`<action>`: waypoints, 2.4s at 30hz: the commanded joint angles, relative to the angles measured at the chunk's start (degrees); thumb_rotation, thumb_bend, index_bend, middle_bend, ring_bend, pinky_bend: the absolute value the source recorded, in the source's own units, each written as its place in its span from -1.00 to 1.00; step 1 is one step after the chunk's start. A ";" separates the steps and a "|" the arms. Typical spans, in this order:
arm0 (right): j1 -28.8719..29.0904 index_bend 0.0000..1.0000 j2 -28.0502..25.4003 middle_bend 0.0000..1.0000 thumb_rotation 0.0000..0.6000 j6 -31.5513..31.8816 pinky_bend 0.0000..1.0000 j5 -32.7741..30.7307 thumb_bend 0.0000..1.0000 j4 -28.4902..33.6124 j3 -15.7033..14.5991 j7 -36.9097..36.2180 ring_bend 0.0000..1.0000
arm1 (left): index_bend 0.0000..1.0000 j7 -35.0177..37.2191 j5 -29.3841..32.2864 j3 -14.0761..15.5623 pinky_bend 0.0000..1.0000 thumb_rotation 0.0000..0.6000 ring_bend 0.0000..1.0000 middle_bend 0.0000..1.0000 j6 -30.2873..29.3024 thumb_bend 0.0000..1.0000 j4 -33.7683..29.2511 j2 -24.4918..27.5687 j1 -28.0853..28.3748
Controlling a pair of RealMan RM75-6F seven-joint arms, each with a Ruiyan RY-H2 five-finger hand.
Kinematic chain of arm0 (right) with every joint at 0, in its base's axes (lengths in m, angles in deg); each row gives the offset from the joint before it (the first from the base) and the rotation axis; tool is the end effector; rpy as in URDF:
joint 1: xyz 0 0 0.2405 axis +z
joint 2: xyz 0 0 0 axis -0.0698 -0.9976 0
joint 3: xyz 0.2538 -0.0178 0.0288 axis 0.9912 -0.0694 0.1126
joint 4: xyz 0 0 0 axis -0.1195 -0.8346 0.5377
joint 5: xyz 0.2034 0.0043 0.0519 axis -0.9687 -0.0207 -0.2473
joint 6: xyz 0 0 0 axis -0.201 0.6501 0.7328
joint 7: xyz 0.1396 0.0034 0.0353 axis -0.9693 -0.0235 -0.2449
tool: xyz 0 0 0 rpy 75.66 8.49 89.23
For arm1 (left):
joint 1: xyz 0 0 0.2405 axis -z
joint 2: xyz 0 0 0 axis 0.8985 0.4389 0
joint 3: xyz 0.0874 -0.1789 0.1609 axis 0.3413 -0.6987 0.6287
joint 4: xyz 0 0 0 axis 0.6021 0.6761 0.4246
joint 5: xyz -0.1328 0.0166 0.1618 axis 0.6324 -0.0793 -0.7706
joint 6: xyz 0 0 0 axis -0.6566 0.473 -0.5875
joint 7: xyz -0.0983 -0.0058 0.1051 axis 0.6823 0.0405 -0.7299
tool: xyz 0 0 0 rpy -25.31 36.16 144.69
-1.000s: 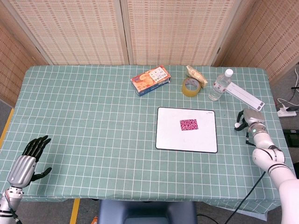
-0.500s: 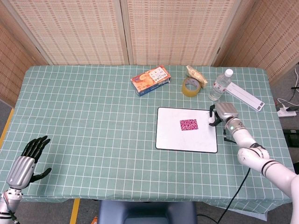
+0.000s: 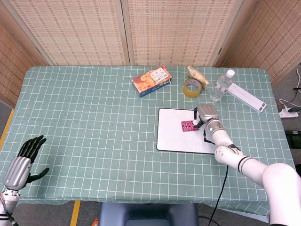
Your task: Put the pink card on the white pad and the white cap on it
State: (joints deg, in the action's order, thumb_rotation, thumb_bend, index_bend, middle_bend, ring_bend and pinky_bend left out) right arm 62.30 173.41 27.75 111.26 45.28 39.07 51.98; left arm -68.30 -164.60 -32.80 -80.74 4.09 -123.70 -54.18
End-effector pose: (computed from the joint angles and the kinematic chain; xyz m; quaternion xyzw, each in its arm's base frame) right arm -0.2131 -0.4562 0.0059 0.6877 -0.5035 0.1998 0.4835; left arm -0.3265 0.2010 0.1336 -0.6117 -0.3951 -0.4822 0.4871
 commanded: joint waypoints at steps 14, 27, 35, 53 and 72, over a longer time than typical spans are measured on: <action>2.35 0.18 2.53 0.78 1.00 1.18 0.23 -5.49 -0.54 -1.48 -2.45 3.35 0.48 | -1.00 0.95 0.09 -0.06 -1.00 1.00 -1.00 -1.00 0.01 -0.66 0.23 0.19 0.01; 0.87 -0.24 1.48 0.78 1.00 2.26 0.23 -1.46 -1.00 -0.42 -1.15 1.18 0.48 | -1.00 1.10 0.29 -0.08 -1.00 1.00 -1.00 -1.00 0.37 -0.66 0.31 0.16 0.08; -9.15 -0.23 -14.53 0.78 1.00 22.61 0.23 11.80 -1.00 22.49 -1.67 -2.25 0.46 | -1.00 0.69 0.08 0.02 -1.00 1.00 -1.00 -1.00 0.29 -0.66 0.12 0.24 0.07; -47.63 -0.32 -9.74 -0.38 0.95 58.81 -0.17 36.06 -1.00 -6.30 -5.29 -47.52 -0.78 | -1.00 -6.59 0.04 0.28 -1.00 1.00 -1.00 -1.00 3.87 -0.66 -1.04 -1.69 1.81; -47.45 -0.34 -5.64 -0.46 0.78 49.13 -0.32 42.44 -1.00 -15.54 -1.66 -49.47 -0.90 | -1.00 -5.09 2.32 -0.61 -1.00 1.00 -1.00 -1.00 5.17 -0.66 0.44 -1.53 2.17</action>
State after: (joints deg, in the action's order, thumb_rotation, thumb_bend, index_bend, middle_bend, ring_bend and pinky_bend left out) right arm 14.93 167.68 76.99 153.59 29.83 37.30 2.55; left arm -73.38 -162.29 -33.40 -75.57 4.54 -125.23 -52.01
